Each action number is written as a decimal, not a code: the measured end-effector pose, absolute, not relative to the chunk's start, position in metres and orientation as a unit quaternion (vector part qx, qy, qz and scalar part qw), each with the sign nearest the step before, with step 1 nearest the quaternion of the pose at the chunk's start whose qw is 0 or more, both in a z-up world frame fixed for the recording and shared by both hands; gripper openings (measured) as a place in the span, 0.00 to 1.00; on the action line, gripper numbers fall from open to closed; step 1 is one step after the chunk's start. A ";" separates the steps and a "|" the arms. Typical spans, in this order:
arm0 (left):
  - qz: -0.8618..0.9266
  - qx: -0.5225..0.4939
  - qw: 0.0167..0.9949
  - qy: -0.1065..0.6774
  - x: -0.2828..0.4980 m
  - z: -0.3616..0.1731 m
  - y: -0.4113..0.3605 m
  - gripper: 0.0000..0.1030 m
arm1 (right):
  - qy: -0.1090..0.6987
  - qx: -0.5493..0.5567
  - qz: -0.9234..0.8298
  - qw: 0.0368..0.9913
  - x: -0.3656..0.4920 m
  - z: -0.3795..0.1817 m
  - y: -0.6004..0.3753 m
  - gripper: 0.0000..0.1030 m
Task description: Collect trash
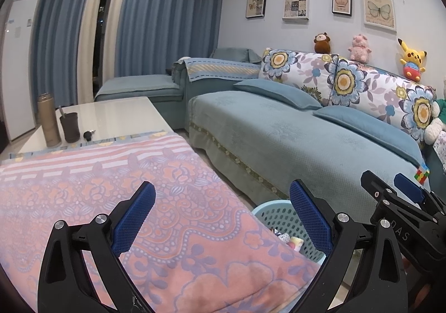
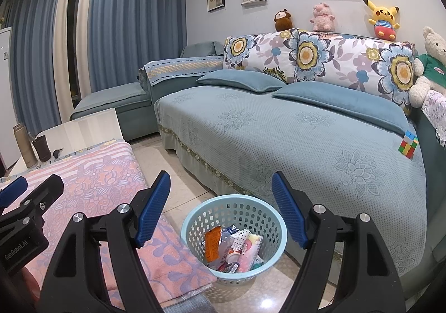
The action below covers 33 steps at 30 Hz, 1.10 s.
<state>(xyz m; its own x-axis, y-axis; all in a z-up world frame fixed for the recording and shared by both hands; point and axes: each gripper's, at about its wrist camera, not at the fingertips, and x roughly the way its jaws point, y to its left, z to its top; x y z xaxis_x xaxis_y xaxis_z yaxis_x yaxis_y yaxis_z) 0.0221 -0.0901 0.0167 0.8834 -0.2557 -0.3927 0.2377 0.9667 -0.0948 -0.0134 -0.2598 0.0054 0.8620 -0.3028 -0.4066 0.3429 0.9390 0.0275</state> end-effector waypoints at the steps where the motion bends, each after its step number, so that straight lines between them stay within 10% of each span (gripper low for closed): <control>1: -0.127 -0.022 0.970 0.204 0.022 0.017 -0.090 0.91 | 0.203 0.049 -0.167 0.964 -0.013 0.006 -0.260 0.69; 33: -0.126 -0.022 0.971 0.204 0.021 0.017 -0.092 0.91 | 0.207 0.053 -0.164 0.963 -0.012 0.004 -0.259 0.69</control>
<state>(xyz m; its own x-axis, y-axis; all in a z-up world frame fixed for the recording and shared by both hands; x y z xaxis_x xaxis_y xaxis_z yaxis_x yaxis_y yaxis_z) 0.0210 -0.0923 0.0170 0.8849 -0.2544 -0.3902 0.2361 0.9671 -0.0951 -0.0119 -0.2588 0.0040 0.8607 -0.2939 -0.4157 0.3377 0.9407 0.0341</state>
